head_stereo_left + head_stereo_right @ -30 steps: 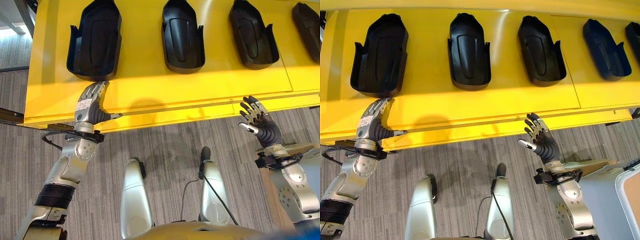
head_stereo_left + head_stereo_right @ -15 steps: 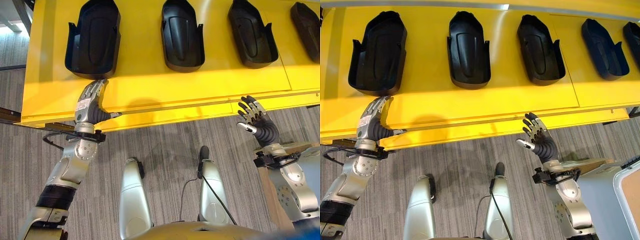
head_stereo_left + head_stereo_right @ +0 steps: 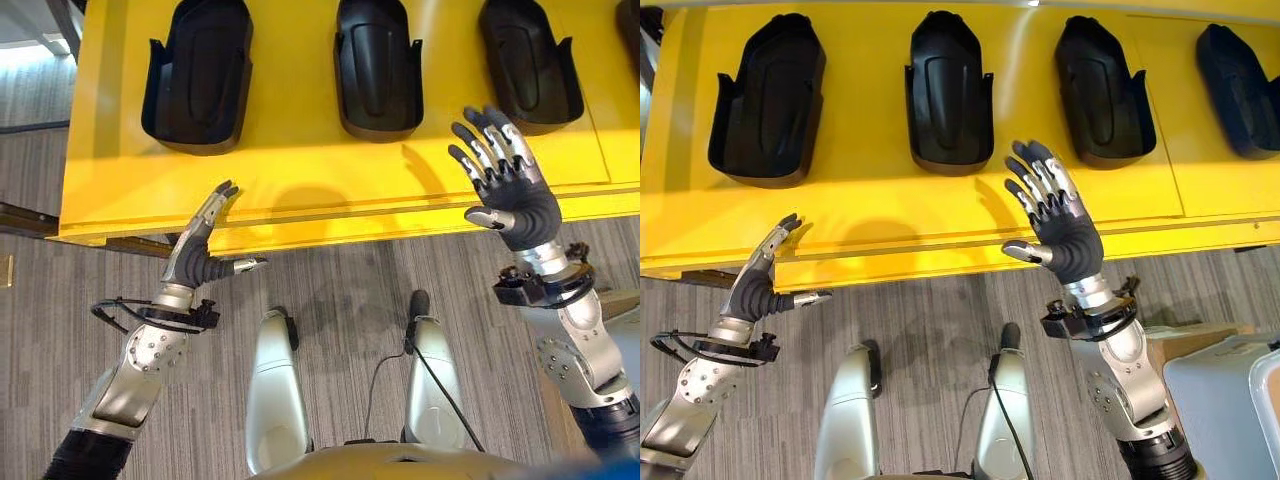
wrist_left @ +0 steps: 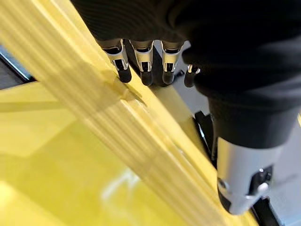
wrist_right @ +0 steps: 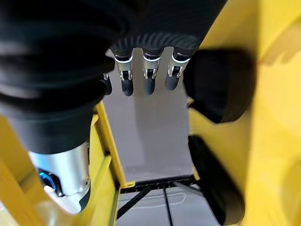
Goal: Move parts from the plastic box to the shelf.
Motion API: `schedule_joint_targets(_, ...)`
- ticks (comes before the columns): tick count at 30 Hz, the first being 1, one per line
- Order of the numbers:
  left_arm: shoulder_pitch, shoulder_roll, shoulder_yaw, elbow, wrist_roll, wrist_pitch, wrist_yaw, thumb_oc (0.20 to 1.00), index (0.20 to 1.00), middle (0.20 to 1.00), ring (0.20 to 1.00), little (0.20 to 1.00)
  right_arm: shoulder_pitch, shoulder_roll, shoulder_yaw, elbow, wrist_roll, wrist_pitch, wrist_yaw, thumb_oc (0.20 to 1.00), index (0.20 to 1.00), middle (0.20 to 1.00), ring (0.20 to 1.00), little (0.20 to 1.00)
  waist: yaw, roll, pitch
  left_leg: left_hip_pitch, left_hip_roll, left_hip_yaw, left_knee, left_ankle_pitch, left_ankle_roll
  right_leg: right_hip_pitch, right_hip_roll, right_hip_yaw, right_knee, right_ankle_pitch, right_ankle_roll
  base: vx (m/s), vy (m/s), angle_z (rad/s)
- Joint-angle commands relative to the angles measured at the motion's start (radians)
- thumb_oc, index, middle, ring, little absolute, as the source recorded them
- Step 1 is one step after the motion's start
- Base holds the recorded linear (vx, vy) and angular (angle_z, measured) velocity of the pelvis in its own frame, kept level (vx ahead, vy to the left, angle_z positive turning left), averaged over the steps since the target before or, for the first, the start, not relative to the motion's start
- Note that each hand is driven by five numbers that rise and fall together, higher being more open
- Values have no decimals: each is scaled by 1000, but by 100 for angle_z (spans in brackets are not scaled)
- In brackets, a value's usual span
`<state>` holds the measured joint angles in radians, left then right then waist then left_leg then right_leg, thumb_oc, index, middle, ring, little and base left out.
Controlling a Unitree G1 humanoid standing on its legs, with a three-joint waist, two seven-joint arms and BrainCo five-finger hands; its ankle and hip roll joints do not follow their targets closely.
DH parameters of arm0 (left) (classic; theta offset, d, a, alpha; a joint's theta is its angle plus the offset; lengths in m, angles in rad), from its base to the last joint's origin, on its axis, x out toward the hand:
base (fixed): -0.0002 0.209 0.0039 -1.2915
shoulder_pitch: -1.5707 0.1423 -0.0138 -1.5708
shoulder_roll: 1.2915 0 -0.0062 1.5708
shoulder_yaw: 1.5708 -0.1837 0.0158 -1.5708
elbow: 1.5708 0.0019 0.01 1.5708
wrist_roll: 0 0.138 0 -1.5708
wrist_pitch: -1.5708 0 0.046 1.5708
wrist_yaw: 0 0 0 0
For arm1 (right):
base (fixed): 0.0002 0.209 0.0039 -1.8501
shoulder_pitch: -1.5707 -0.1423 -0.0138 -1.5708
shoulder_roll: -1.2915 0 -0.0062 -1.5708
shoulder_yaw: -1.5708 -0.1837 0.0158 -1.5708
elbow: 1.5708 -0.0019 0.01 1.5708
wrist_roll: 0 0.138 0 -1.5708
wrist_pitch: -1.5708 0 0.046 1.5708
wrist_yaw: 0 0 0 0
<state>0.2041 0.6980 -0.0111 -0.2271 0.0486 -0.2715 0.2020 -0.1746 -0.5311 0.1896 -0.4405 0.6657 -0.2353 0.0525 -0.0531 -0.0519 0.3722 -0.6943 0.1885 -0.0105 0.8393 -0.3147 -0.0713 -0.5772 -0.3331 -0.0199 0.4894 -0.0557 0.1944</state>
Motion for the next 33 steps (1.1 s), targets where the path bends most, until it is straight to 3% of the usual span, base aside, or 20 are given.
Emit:
schedule_joint_targets(1, -28, 53, -14, -68, -77, -55, 5, 1000, 1000, 1000, 1000, 1000, -93, -8, -9, -29, -4, -88, -55, 1000, 1000, 1000, 1000, 1000, 5, -6, -4, 25, -33, 9, -105, 96, 30, 6, -10, -11, 193, -126, -73, -88, 16, 5)
schedule_joint_targets(8, -19, 66, -18, -83, -141, -49, -9, 1000, 1000, 1000, 1000, 1000, -298, -2, 53, 46, -11, -86, -131, 1000, 1000, 1000, 1000, 1000, 31, -16, -6, 28, -40, 8, -103, 93, 34, 16, -15, -18, 191, -126, -73, 4, 0, 3)
schedule_joint_targets(18, 16, 123, 17, -106, -170, -18, -19, 1000, 1000, 1000, 1000, 1000, -726, -89, 179, 221, 23, -36, -229, 1000, 1000, 1000, 1000, 1000, 77, -51, -1, 33, -46, 3, -107, 96, 37, 27, -16, -28, 187, -126, -78, 0, 3, 3)
schedule_joint_targets(33, 101, 144, 110, -122, -219, 34, -13, 1000, 1000, 1000, 1000, 1000, -1103, -198, 425, 541, 244, 72, -262, 1000, 1000, 1000, 1000, 1000, 129, -97, 15, 28, -42, -25, -96, 69, 34, 47, -14, -60, 190, -145, -79, 12, 0, 1)
